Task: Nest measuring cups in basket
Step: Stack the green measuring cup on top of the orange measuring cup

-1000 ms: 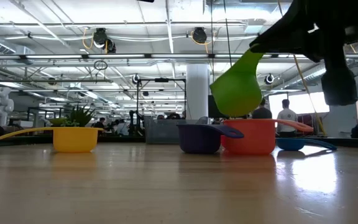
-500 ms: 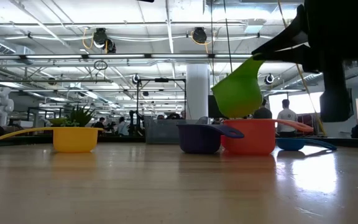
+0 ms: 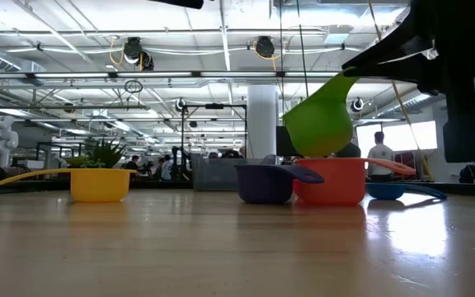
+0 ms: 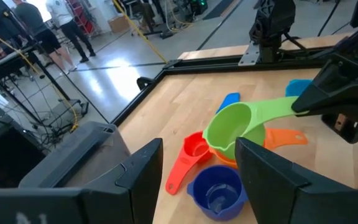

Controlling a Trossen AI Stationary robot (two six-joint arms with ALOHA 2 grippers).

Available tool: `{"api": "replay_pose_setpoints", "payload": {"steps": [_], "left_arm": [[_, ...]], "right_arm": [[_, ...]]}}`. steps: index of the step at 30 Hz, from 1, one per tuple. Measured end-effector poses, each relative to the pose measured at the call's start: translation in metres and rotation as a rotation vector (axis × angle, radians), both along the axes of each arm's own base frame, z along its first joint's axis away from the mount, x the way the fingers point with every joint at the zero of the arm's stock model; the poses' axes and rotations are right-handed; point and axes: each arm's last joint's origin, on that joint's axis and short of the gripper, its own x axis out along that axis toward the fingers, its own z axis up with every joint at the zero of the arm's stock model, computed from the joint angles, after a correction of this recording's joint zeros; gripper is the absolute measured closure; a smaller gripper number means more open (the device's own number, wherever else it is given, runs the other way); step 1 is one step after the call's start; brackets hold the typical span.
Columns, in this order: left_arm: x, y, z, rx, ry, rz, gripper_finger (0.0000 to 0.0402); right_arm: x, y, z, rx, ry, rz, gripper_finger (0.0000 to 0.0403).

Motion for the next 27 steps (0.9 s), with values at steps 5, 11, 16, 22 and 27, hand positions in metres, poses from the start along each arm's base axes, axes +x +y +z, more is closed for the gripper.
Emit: {"api": "replay_pose_setpoints", "payload": {"steps": [5, 11, 16, 22, 27], "left_arm": [[0.0, 0.0, 0.0, -0.008, -0.005, 0.002, 0.0199], [0.0, -0.001, 0.0, -0.022, -0.004, -0.012, 0.0199], [0.0, -0.001, 0.0, -0.022, -0.004, -0.013, 0.0199], [0.0, -0.001, 0.0, -0.021, -0.003, -0.014, 0.0199], [0.0, -0.001, 0.0, -0.02, -0.002, -0.014, 0.0199]], "right_arm": [[0.002, -0.003, 0.0, 0.005, -0.005, -0.011, 0.0403], [0.006, -0.009, 0.0, 0.004, -0.006, -0.033, 0.0403], [0.005, -0.009, -0.001, 0.017, -0.017, -0.032, 0.0403], [-0.001, -0.013, -0.008, 0.029, -0.001, -0.022, 0.0403], [-0.005, -0.016, -0.013, 0.029, 0.016, -0.02, 0.0403]]}}
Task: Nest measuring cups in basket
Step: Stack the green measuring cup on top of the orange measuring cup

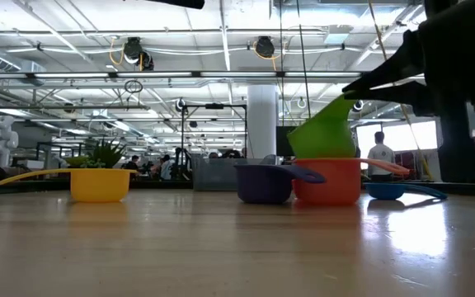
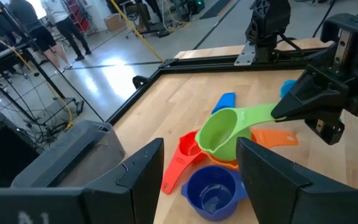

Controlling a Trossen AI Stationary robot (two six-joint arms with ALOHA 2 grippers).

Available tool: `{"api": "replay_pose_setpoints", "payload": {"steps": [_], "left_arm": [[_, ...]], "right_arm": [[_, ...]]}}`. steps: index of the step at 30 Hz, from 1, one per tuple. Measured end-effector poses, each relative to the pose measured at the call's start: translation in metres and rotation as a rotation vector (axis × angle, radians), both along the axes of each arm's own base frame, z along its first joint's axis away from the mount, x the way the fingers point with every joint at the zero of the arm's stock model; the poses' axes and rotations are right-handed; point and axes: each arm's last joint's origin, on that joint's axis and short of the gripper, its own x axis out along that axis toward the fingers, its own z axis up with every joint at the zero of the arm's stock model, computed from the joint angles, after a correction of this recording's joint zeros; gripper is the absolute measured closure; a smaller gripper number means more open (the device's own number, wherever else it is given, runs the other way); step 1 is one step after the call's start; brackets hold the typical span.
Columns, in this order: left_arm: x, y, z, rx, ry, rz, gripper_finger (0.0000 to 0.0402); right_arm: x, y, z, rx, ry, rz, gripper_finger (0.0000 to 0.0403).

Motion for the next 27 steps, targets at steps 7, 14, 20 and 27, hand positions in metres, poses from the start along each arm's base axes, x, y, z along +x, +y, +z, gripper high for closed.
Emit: {"api": "replay_pose_setpoints", "payload": {"steps": [7, 14, 20, 27], "left_arm": [[0.0, 0.0, 0.0, 0.001, 0.001, 0.0, 0.0199], [0.0, 0.0, 0.0, 0.001, 0.001, 0.0, 0.0199], [0.0, 0.0, 0.0, 0.001, 0.001, 0.0, 0.0199], [0.0, -0.001, 0.0, -0.01, 0.007, -0.019, 0.0199]], "right_arm": [[0.0, 0.0, -0.001, 0.026, 0.017, 0.007, 0.0375], [0.0, -0.003, -0.003, 0.096, 0.027, 0.007, 0.0313], [0.0, -0.003, -0.003, 0.099, 0.032, 0.008, 0.0273], [-0.01, -0.003, -0.005, 0.21, 0.044, 0.012, 0.024]]}}
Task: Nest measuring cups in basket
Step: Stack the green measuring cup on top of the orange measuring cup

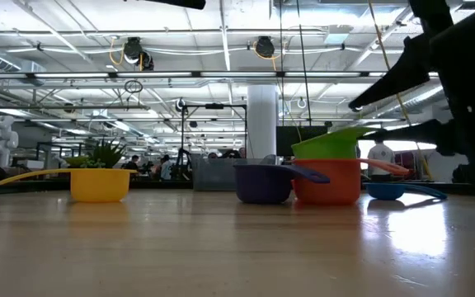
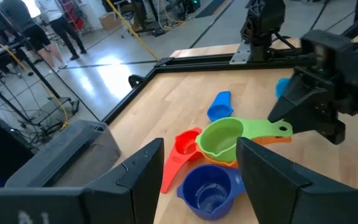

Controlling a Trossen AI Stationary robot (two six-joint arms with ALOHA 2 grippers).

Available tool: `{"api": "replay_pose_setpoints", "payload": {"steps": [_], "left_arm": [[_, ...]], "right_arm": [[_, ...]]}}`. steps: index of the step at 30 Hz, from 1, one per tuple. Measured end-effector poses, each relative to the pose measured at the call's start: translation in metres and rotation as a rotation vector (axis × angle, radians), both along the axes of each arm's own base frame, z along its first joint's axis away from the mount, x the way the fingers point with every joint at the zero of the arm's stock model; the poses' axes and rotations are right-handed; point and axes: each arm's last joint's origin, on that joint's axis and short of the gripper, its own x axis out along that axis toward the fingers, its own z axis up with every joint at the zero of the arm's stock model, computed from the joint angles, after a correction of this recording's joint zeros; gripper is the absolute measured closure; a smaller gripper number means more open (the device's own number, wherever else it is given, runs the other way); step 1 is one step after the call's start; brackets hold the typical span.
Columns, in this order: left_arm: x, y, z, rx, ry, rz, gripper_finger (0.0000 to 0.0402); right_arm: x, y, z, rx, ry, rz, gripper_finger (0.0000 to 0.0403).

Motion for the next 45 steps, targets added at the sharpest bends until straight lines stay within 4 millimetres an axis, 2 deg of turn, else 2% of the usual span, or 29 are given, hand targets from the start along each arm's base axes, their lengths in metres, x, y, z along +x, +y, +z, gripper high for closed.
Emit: {"api": "replay_pose_setpoints", "payload": {"steps": [6, 18, 30, 34, 37, 41, 45], "left_arm": [[0.0, 0.0, 0.0, -0.001, -0.001, 0.0, 0.0199], [0.001, 0.0, 0.001, -0.007, -0.009, 0.002, 0.0199], [0.002, -0.001, 0.002, -0.037, -0.026, -0.022, 0.0199], [0.002, -0.002, 0.002, -0.051, -0.019, -0.046, 0.0199], [0.002, -0.002, 0.002, -0.055, -0.019, -0.049, 0.0199], [0.002, -0.002, 0.002, -0.056, -0.019, -0.05, 0.0199], [0.003, -0.001, 0.002, -0.056, -0.019, -0.047, 0.0199]], "right_arm": [[-0.013, -0.009, 0.017, 0.14, -0.04, -0.055, 0.0225], [-0.036, -0.027, 0.051, 0.465, 0.084, -0.221, 0.0224], [-0.047, -0.052, 0.084, 0.831, 0.047, -0.471, 0.0224], [-0.047, -0.055, 0.09, 0.955, -0.056, -0.547, 0.0224], [-0.042, -0.048, 0.093, 1.059, -0.128, -0.522, 0.0224], [-0.037, -0.041, 0.09, 1.213, -0.25, -0.531, 0.0224], [-0.035, -0.04, 0.084, 1.256, -0.269, -0.566, 0.0202]]}}
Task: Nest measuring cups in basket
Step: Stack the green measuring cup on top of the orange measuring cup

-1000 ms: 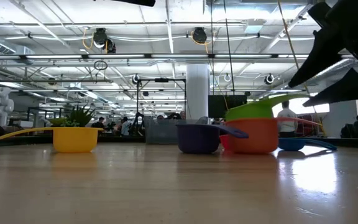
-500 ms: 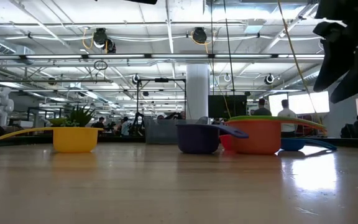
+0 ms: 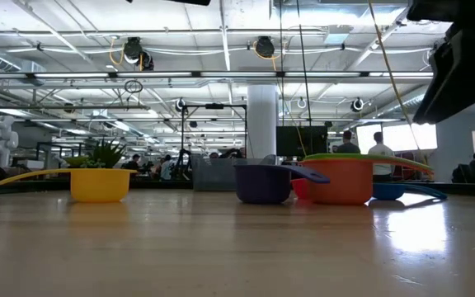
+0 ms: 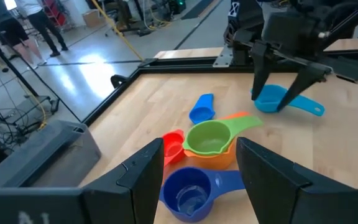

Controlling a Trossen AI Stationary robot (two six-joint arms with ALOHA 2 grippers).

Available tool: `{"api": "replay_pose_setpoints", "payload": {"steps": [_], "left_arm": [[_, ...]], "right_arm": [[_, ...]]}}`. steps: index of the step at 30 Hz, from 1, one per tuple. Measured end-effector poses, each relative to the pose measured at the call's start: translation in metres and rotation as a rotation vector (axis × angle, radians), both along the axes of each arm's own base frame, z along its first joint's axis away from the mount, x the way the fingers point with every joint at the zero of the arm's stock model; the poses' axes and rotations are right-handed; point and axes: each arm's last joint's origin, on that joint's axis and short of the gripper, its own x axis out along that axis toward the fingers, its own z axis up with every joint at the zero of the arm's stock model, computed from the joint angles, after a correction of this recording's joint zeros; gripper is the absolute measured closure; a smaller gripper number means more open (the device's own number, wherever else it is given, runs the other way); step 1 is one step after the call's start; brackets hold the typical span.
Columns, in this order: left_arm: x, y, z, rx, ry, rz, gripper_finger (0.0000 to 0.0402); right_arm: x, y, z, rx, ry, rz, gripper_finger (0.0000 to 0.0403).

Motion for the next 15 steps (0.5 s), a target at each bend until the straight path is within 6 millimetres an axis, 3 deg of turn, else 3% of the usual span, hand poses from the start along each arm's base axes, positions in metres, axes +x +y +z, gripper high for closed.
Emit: {"api": "replay_pose_setpoints", "payload": {"steps": [10, 15], "left_arm": [[0.002, 0.004, 0.0, -0.019, 0.0, 0.0, 0.0199], [0.002, 0.004, 0.0, -0.019, 0.0, 0.001, 0.0199]], "right_arm": [[0.019, -0.03, -0.003, 0.096, 0.044, -0.193, 0.0055], [0.03, -0.051, -0.004, 0.167, 0.113, -0.228, 0.0025]]}}
